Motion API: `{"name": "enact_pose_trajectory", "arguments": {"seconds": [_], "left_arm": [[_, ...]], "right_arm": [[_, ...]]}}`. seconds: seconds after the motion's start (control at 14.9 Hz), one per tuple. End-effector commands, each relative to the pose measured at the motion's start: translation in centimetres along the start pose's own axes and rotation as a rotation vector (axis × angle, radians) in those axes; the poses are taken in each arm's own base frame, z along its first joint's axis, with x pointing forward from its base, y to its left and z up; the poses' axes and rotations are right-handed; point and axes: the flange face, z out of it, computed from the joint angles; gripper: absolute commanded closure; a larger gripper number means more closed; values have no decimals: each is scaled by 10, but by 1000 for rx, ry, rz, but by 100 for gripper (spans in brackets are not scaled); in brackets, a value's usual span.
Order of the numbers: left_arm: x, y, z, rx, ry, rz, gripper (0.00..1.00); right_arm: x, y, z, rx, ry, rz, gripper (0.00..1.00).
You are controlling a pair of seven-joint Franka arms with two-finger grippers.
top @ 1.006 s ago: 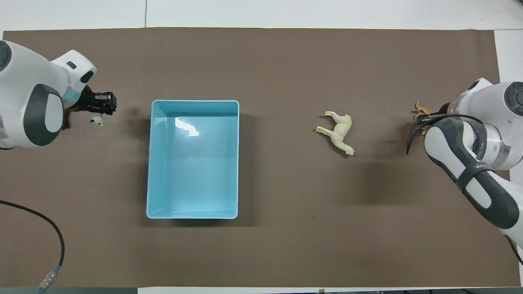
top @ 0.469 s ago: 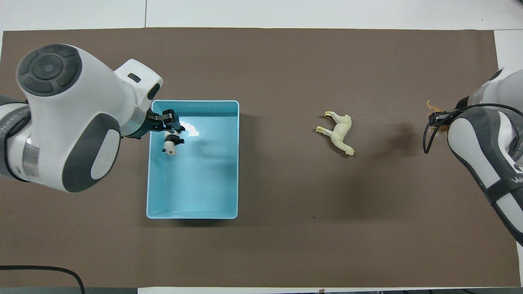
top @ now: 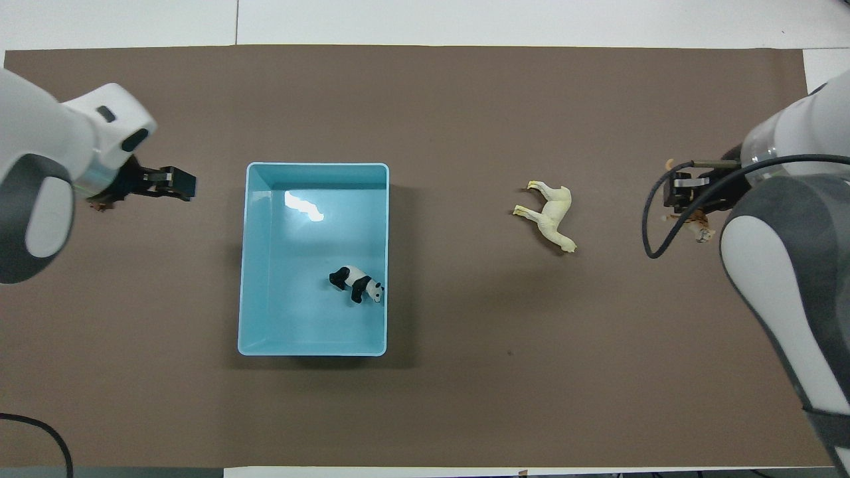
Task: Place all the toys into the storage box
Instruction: 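Place the tan deer into the box with the right gripper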
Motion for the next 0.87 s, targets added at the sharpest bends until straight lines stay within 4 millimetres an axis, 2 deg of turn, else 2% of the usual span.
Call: {"name": "enact_pose_trajectory", "arguments": {"seconds": [0.0,0.07,0.13,0.2,0.27,0.34,0.47,0.6,0.67,0.74,0.8], "left_arm": [[8,-68,32,21,38,121,0],[11,-88,46,28,52,146,0],[11,-110,54,35,68,148,0],[9,-132,64,37,68,148,0],[14,-143,77,40,67,170,0],[20,-151,94,39,58,177,0],[31,-156,122,41,62,174,0],[33,-159,137,23,59,157,0],[38,-161,144,28,68,157,0],[39,-163,147,34,82,157,0],[38,-174,152,44,94,145,0]], "right_arm": [[-18,-114,-40,4,35,106,100],[-34,-160,-46,10,40,144,100],[-48,-207,-44,20,33,175,100],[-64,-257,-36,11,34,180,100],[-80,-300,-25,-3,43,191,100],[-92,-332,-8,-12,47,192,100],[-111,-374,22,-10,58,171,100],[-129,-418,69,-16,69,175,100],[-138,-437,86,0,90,156,100],[-140,-445,100,6,92,148,100],[-141,-449,105,9,91,140,100]]}}
